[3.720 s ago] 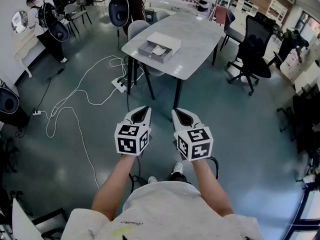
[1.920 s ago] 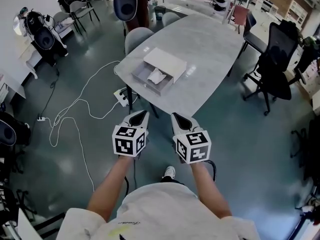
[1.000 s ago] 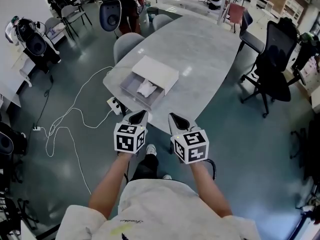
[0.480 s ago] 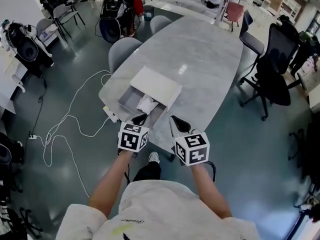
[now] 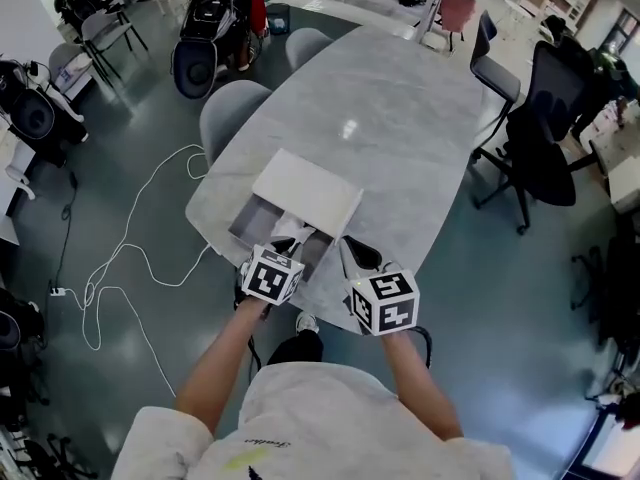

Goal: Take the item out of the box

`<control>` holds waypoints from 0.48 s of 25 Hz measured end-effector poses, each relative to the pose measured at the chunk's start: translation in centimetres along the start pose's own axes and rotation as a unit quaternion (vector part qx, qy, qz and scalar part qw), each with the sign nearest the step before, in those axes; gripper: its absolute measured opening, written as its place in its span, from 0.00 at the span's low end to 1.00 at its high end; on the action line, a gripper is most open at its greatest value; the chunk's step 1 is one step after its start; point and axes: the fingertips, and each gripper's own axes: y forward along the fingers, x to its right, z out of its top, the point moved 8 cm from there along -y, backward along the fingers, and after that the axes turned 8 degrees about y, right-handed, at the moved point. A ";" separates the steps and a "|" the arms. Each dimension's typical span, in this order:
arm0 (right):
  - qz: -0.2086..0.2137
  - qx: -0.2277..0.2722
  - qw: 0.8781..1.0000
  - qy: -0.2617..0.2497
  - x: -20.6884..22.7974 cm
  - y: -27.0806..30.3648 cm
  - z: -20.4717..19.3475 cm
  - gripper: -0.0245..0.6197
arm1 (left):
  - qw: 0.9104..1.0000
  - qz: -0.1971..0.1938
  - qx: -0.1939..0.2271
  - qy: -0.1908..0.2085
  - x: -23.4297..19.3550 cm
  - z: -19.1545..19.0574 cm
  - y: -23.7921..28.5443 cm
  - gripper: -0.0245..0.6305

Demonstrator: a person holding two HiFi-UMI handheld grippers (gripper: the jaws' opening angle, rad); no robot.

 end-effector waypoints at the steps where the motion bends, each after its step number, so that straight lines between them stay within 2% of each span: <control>1: -0.003 -0.002 1.000 0.002 0.2 0.3 0.1 0.05 | 1.000 -0.004 -0.006 0.006 -0.3 0.1 0.5 0.07; 5: -0.014 -0.010 1.000 0.011 1.0 1.4 0.3 0.05 | 0.999 -0.013 -0.023 0.030 -1.4 0.9 1.7 0.08; 7: -0.019 -0.012 1.000 0.014 1.4 1.8 0.5 0.05 | 0.998 -0.026 -0.037 0.040 -1.7 1.0 2.5 0.16; 12: -0.029 -0.016 0.999 0.021 1.9 3.1 1.0 0.05 | 0.993 -0.041 -0.074 0.077 -2.5 1.0 4.0 0.17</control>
